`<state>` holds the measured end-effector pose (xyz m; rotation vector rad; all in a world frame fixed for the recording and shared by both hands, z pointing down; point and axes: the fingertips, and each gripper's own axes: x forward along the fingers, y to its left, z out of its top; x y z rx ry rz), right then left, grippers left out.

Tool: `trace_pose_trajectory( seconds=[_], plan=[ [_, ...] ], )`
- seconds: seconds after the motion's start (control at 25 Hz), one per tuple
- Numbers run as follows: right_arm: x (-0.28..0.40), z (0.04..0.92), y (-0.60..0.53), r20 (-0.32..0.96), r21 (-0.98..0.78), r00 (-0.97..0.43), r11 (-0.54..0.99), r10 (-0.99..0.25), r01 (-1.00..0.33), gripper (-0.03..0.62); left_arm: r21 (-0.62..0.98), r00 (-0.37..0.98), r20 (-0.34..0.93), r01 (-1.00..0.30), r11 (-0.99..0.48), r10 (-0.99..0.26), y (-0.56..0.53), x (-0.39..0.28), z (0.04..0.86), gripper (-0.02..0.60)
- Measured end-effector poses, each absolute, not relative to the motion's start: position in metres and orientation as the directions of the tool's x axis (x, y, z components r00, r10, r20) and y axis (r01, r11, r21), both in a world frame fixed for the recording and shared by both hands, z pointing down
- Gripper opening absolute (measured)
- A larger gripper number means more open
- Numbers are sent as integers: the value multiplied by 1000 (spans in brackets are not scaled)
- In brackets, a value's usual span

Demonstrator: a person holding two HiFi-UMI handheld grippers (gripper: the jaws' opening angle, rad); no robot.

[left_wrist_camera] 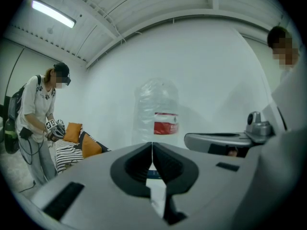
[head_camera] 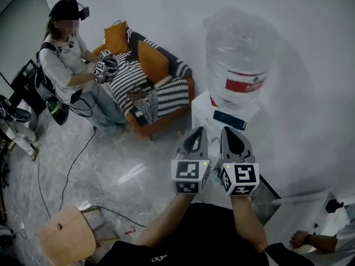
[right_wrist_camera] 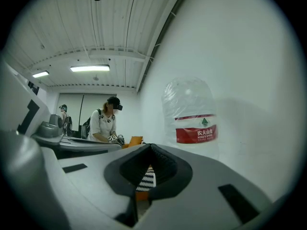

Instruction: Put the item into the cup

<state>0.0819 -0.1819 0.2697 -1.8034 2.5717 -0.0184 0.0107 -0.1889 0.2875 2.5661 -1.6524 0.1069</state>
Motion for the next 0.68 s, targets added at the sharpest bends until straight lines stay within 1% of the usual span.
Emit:
trace_pose_trajectory(
  seconds=[0.52,0.68],
  plan=[
    [79,267,-177,-5,5,-350,350,-937,-937,9,45,418,101,-908,-416,-903,-187,12,284,14],
    [83,278,-174,17,-1,-351,351,-936,-936,11,37,424,113,-905,-423,-898,-183,17,292,14]
  ],
)
